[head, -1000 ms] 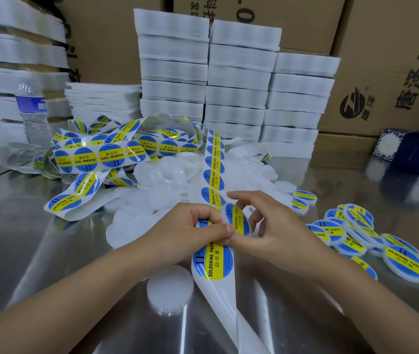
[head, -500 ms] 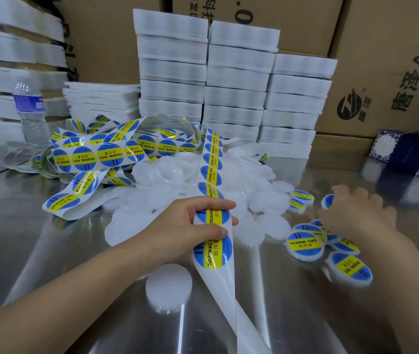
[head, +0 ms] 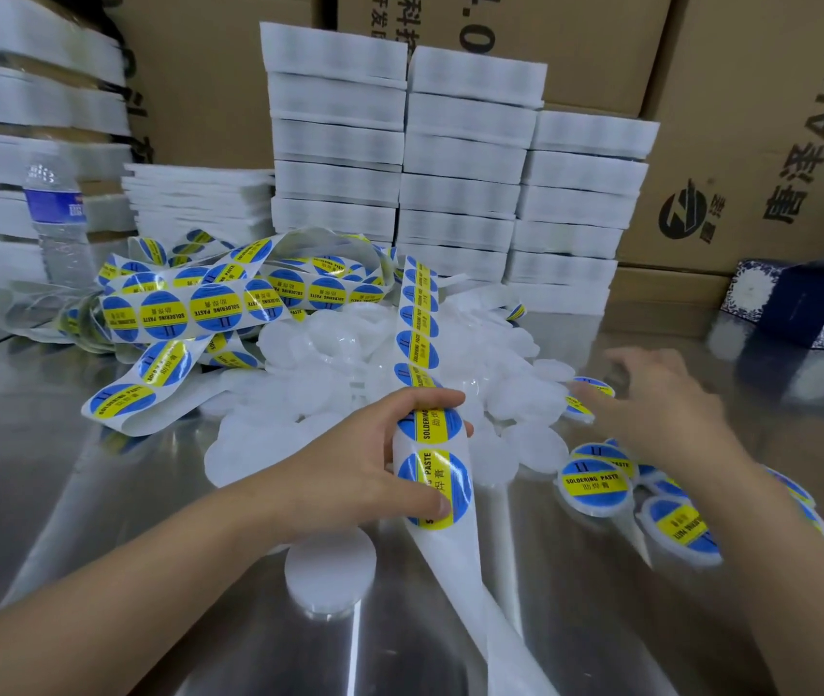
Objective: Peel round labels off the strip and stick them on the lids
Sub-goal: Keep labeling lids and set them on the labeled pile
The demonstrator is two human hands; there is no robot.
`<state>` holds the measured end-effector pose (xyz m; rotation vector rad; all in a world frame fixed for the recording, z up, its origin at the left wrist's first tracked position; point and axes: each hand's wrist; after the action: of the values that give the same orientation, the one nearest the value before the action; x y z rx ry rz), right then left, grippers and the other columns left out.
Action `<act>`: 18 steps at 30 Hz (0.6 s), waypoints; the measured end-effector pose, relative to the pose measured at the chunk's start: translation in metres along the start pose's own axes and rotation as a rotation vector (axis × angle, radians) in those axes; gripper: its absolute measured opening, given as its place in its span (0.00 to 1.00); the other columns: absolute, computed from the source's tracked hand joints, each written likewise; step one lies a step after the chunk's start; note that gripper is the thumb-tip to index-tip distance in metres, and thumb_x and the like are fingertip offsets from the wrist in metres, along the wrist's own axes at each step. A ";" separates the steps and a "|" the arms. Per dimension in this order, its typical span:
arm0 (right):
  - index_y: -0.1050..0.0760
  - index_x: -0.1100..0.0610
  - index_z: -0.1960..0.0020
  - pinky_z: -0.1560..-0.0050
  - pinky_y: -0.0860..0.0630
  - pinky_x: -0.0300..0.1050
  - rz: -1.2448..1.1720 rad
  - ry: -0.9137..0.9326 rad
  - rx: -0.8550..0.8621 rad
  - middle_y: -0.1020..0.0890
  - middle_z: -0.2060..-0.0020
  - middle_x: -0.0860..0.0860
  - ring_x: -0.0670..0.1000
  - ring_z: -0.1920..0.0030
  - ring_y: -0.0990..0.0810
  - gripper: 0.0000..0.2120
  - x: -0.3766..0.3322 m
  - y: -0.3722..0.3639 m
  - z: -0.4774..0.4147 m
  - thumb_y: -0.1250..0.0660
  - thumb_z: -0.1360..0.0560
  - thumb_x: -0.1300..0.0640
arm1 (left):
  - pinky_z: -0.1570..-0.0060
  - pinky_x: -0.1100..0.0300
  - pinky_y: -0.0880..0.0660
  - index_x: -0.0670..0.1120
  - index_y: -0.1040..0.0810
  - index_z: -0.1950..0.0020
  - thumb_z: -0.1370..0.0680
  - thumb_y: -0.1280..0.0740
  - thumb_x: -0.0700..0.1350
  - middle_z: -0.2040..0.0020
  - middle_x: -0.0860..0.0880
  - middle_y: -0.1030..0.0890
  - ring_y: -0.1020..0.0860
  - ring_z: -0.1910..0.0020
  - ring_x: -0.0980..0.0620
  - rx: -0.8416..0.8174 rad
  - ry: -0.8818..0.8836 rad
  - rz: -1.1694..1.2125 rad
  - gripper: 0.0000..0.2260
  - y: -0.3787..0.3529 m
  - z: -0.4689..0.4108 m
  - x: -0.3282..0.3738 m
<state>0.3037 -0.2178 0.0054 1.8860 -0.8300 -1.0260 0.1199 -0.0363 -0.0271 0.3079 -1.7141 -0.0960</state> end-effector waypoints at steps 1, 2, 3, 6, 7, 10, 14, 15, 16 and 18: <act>0.28 0.50 0.37 0.44 0.32 0.45 -0.165 0.101 0.036 0.29 0.40 0.52 0.53 0.45 0.24 0.22 -0.009 -0.002 0.006 0.35 0.27 0.41 | 0.45 0.48 0.22 0.66 0.24 0.44 0.42 0.24 0.46 0.43 0.57 0.19 0.18 0.47 0.45 0.021 0.007 -0.014 0.29 0.000 -0.001 -0.001; 0.25 0.48 0.41 0.49 0.32 0.39 -0.300 0.214 0.064 0.27 0.44 0.50 0.49 0.51 0.23 0.17 -0.019 -0.004 0.013 0.34 0.27 0.44 | 0.44 0.46 0.22 0.65 0.24 0.45 0.42 0.24 0.47 0.45 0.55 0.18 0.17 0.49 0.45 0.044 0.013 -0.028 0.28 0.000 -0.002 -0.002; 0.24 0.47 0.45 0.54 0.34 0.33 -0.387 0.325 0.080 0.26 0.48 0.47 0.44 0.56 0.24 0.13 -0.028 -0.006 0.021 0.32 0.28 0.46 | 0.45 0.44 0.22 0.65 0.23 0.47 0.43 0.24 0.47 0.47 0.54 0.17 0.17 0.51 0.44 0.068 0.018 -0.045 0.27 0.000 -0.003 -0.002; 0.22 0.44 0.53 0.56 0.34 0.27 -0.541 0.565 0.051 0.25 0.55 0.44 0.42 0.58 0.27 0.06 -0.045 -0.010 0.042 0.29 0.29 0.52 | 0.48 0.44 0.21 0.64 0.22 0.51 0.43 0.23 0.48 0.54 0.51 0.15 0.17 0.56 0.42 0.139 0.032 -0.119 0.24 0.000 -0.006 -0.002; 0.21 0.44 0.54 0.56 0.33 0.27 -0.587 0.610 0.033 0.25 0.56 0.44 0.42 0.59 0.27 0.07 -0.048 -0.011 0.046 0.27 0.30 0.54 | 0.50 0.47 0.20 0.64 0.22 0.52 0.42 0.23 0.47 0.56 0.53 0.16 0.17 0.59 0.45 0.157 0.040 -0.151 0.23 0.001 -0.006 -0.002; 0.20 0.42 0.57 0.57 0.31 0.30 -0.661 0.693 -0.049 0.24 0.59 0.44 0.44 0.58 0.26 0.09 -0.051 -0.014 0.053 0.25 0.31 0.56 | 0.62 0.62 0.23 0.60 0.21 0.53 0.39 0.22 0.44 0.63 0.58 0.17 0.20 0.67 0.57 0.168 0.068 -0.188 0.19 0.002 -0.006 -0.002; 0.20 0.39 0.58 0.57 0.31 0.32 -0.642 0.725 -0.125 0.26 0.60 0.42 0.45 0.58 0.27 0.11 -0.051 -0.018 0.055 0.24 0.32 0.55 | 0.65 0.65 0.25 0.59 0.21 0.55 0.37 0.23 0.44 0.68 0.55 0.18 0.22 0.70 0.57 0.187 0.110 -0.224 0.16 0.002 -0.006 -0.001; 0.21 0.38 0.59 0.57 0.31 0.32 -0.636 0.725 -0.123 0.26 0.61 0.42 0.45 0.58 0.27 0.12 -0.051 -0.019 0.055 0.24 0.32 0.56 | 0.65 0.65 0.25 0.61 0.21 0.55 0.36 0.23 0.44 0.68 0.54 0.18 0.23 0.70 0.57 0.190 0.115 -0.240 0.16 0.002 -0.006 0.000; 0.21 0.38 0.59 0.58 0.32 0.32 -0.630 0.726 -0.119 0.26 0.61 0.43 0.45 0.58 0.27 0.12 -0.051 -0.019 0.054 0.24 0.32 0.56 | 0.64 0.64 0.25 0.62 0.21 0.56 0.36 0.23 0.43 0.68 0.52 0.18 0.23 0.70 0.56 0.189 0.115 -0.242 0.16 0.002 -0.006 0.000; 0.21 0.39 0.60 0.59 0.31 0.33 -0.622 0.725 -0.118 0.26 0.61 0.43 0.46 0.59 0.27 0.12 -0.051 -0.020 0.054 0.24 0.32 0.56 | 0.60 0.61 0.23 0.62 0.21 0.57 0.35 0.23 0.43 0.66 0.49 0.17 0.21 0.67 0.55 0.185 0.115 -0.235 0.16 0.001 -0.006 0.000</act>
<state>0.2361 -0.1853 -0.0130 2.2310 0.2461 -0.6093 0.1257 -0.0343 -0.0261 0.6406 -1.5697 -0.0904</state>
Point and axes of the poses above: each hand's wrist, its own z-axis away from the middle knuckle, its own y-axis out of the back of the hand, x = y × z
